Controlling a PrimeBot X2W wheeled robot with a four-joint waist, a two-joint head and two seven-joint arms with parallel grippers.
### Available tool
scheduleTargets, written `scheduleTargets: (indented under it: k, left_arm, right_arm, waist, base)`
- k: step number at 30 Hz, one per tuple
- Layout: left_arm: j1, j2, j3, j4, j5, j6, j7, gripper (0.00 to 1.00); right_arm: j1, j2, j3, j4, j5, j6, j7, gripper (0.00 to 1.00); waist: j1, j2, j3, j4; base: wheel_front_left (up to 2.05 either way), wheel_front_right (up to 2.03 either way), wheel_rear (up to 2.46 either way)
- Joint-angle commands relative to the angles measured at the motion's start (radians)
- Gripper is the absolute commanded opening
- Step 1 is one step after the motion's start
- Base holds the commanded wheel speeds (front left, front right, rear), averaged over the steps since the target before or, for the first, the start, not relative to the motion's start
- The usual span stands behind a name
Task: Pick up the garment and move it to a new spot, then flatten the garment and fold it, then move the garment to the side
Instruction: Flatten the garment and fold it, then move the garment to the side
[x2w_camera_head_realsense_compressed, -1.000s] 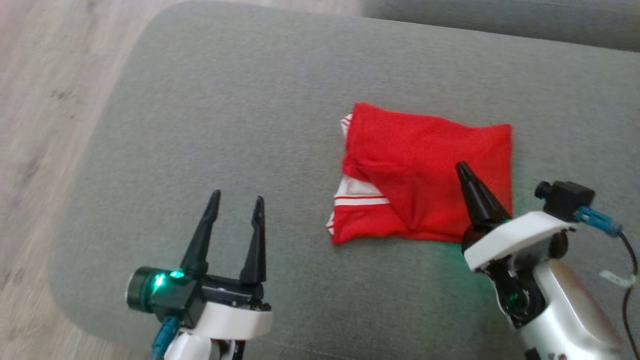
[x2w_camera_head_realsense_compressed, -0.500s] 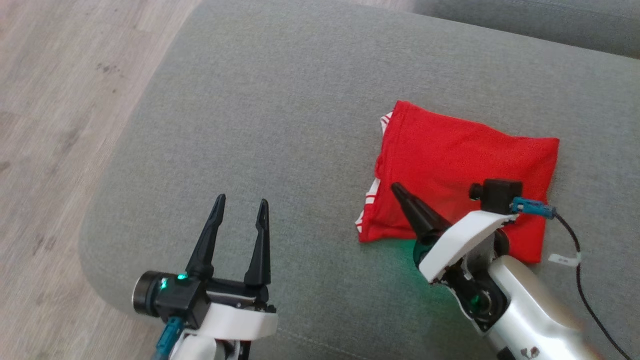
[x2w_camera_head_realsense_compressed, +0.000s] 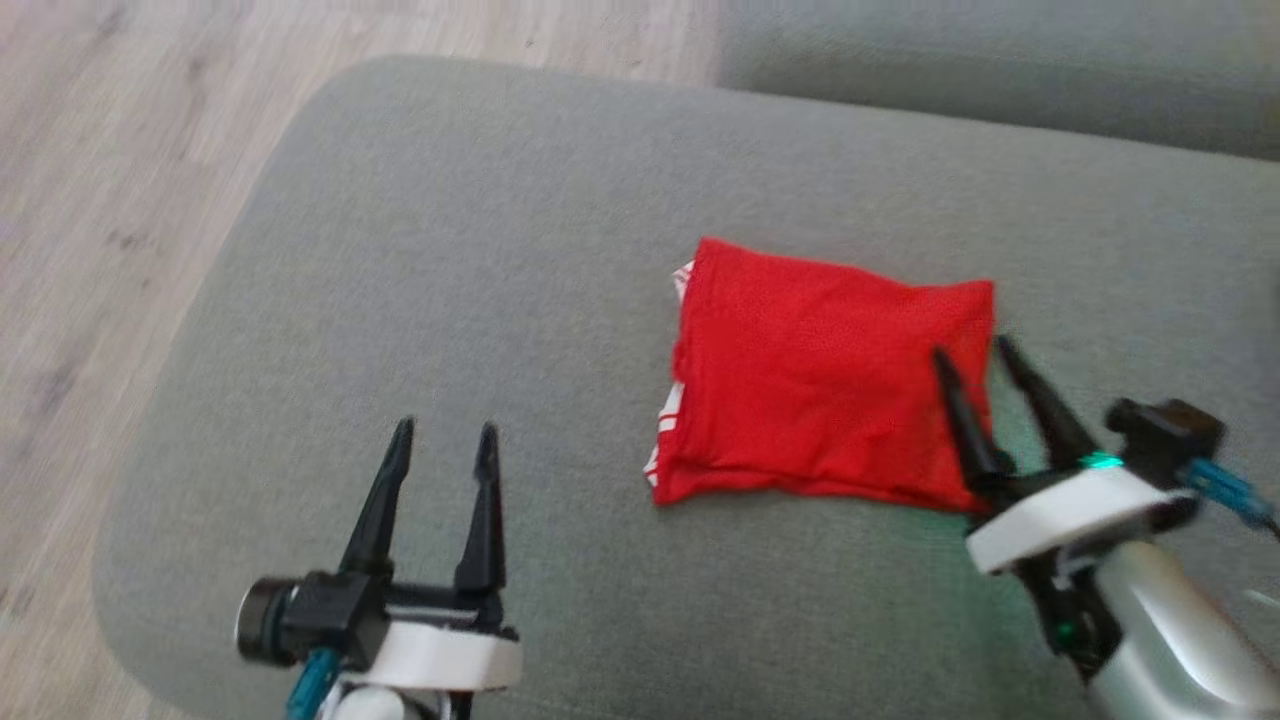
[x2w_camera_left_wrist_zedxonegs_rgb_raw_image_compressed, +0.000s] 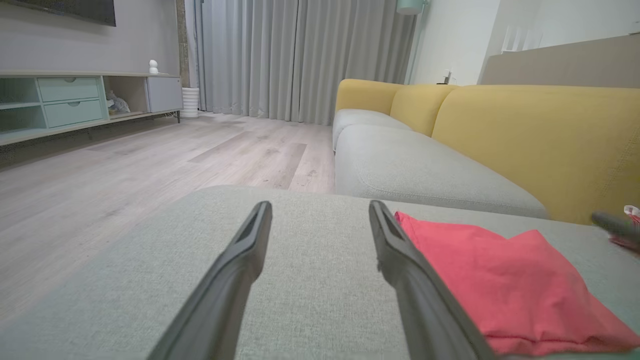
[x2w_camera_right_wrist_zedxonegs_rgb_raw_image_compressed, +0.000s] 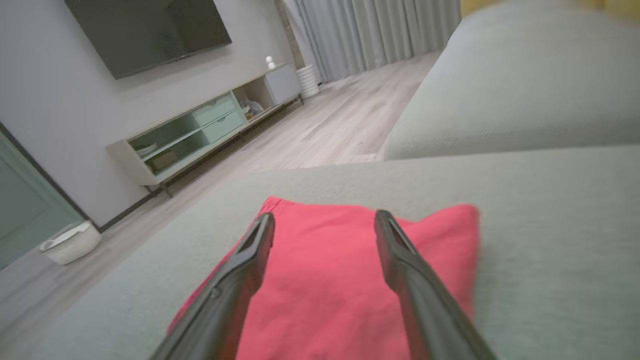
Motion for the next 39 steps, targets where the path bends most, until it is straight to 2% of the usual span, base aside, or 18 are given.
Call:
scheduleTargets:
  k: [1, 7, 12, 23, 39]
  left_arm:
    - [-0.005, -0.001, 0.039, -0.025, 0.0, -0.004, -0.005, 1.0]
    - [0.024, 0.006, 0.073, 0.008, 0.029, -0.014, -0.005, 1.0]
    - [0.053, 0.006, 0.099, 0.017, 0.046, -0.018, -0.005, 1.0]
    - [0.083, 0.003, 0.133, 0.045, 0.068, -0.036, -0.005, 1.0]
    - [0.086, 0.001, 0.146, 0.058, 0.093, -0.05, -0.005, 1.0]
  right_arm:
    - [0.012, -0.003, -0.012, -0.037, -0.027, -0.001, -0.013, 1.0]
    - [0.182, 0.117, -0.284, -0.18, -0.31, -0.001, -0.013, 1.0]
    - [0.307, 0.2, -0.397, -0.291, -0.451, -0.001, -0.014, 1.0]
    - [0.397, 0.245, -0.424, -0.322, -0.522, -0.001, -0.014, 1.0]
    - [0.408, 0.254, -0.42, -0.315, -0.503, -0.001, -0.014, 1.0]
  waist:
    - [0.0, 0.0, -0.033, -0.032]
    - [0.0, 0.0, -0.089, -0.075]
    - [0.0, 0.0, -0.119, -0.098]
    - [0.0, 0.0, -0.147, -0.13]
    - [0.0, 0.0, -0.14, -0.141]
  base:
    - [0.0, 0.0, 0.0]
    - [0.0, 0.0, 0.0]
    - [0.0, 0.0, 0.0]
    - [0.0, 0.0, 0.0]
    - [0.0, 0.0, 0.0]
